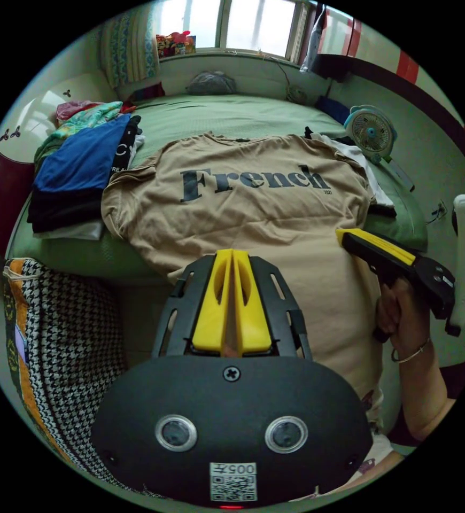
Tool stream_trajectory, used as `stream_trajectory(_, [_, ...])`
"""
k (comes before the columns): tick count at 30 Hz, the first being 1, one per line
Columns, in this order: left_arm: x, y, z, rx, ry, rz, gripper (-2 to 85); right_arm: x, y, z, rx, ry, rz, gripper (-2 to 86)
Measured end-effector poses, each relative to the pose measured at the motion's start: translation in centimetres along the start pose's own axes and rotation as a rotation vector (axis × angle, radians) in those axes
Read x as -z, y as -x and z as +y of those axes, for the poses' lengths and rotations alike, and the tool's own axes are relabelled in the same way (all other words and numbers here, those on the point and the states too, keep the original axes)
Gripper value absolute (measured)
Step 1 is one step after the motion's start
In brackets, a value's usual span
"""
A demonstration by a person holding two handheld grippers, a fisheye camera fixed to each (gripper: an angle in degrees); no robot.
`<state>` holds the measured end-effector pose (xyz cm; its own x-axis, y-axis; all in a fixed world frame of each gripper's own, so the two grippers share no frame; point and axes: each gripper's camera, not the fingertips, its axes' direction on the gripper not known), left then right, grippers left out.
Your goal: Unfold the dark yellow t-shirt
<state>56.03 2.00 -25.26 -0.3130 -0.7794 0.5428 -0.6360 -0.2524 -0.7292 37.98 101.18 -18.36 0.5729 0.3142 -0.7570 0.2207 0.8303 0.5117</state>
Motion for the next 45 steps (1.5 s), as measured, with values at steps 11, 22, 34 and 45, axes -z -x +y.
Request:
stream_trajectory(11, [0.0,1.2,0.5,0.037,0.007,0.064,-0.6,0.2,1.3,0.7,-0.023,0.004,-0.020,-1.5])
stream_trajectory(22, [0.1,2.9,-0.6,0.039,0.014,0.135,-0.6,0.6,3.9,1.2,0.014,0.004,0.123,-1.3])
stream_trajectory(34, [1.5,4.4,-1.9,0.046,0.008,0.119,-0.7,1.2,4.0,0.2,0.016,0.008,0.078,-1.4])
stream_trajectory(45, [2.8,5.4,-4.2,0.036,0.010,0.107,-0.6,1.8,3.2,-1.6,0.014,0.007,0.079,-1.3])
